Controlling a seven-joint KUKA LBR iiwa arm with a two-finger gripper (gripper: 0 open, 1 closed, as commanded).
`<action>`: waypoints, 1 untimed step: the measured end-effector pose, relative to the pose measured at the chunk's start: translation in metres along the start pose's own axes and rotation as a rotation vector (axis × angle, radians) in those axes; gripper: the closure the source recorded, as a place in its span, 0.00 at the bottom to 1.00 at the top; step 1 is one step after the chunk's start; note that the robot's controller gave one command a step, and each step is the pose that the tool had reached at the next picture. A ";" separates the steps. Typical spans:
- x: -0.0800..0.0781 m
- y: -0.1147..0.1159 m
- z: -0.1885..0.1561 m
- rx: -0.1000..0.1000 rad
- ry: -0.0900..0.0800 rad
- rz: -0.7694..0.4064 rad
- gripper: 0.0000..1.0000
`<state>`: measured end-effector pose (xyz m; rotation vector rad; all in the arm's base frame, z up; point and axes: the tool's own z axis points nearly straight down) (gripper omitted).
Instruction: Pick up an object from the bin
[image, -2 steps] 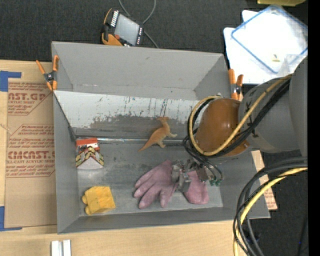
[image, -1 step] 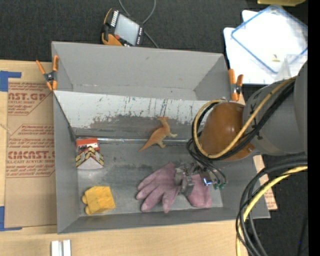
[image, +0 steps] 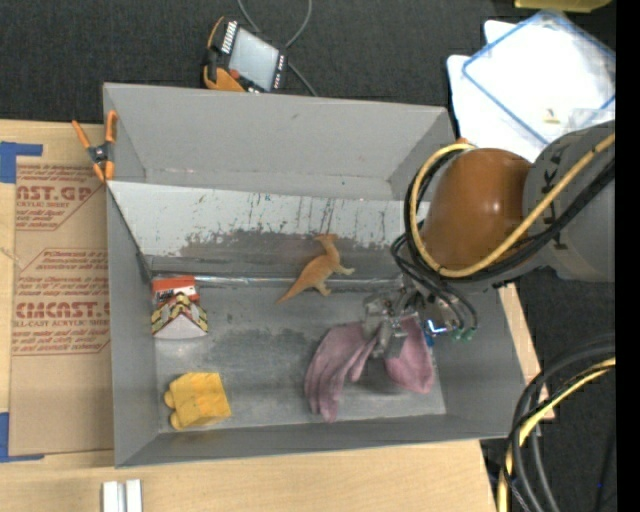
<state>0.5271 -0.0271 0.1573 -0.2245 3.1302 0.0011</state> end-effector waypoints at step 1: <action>0.001 -0.003 -0.072 0.001 -0.001 -0.053 1.00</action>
Offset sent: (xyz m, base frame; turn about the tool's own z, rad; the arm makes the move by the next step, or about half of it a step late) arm 0.0156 -0.0133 0.1047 -0.0009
